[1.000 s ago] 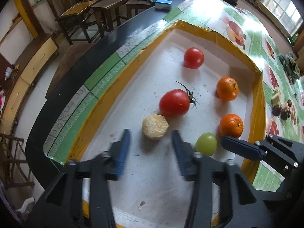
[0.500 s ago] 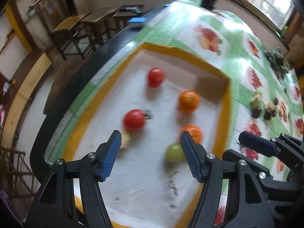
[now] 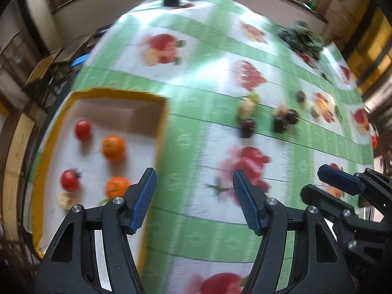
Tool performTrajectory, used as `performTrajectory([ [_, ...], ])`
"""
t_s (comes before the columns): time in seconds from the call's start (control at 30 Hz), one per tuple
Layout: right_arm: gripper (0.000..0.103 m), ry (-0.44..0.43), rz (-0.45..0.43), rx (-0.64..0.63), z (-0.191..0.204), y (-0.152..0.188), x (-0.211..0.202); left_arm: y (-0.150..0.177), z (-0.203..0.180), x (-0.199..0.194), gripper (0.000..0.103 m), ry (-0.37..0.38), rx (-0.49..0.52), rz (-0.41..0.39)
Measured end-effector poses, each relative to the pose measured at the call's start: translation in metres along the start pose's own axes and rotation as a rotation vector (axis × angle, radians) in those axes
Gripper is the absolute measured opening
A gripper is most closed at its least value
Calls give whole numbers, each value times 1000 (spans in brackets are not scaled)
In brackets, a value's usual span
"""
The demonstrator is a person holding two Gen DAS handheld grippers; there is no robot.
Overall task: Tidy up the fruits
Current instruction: 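Move both open tools back over the table toward the dark plums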
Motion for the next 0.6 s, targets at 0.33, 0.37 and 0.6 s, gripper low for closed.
performTrajectory([
  [0.33, 36, 118, -17, 149, -86, 31, -42, -3, -70, 14, 65, 82, 69, 37],
  [0.37, 36, 124, -17, 158, -93, 33, -45, -3, -73, 16, 65, 94, 66, 46],
  [0.6, 36, 131, -24, 206, -125, 45, -54, -12, -72, 38, 65, 141, 30, 66],
])
Point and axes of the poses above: each gripper's, at about its wrist camera, not at the fingertips, and x roughly the way its jaws point, z to its left, y to its underside, the point moved 1 cm from there along x, roughly the way its jaws point, and after that the axes turned 9 degrees about -z, right-handed, at the moved point
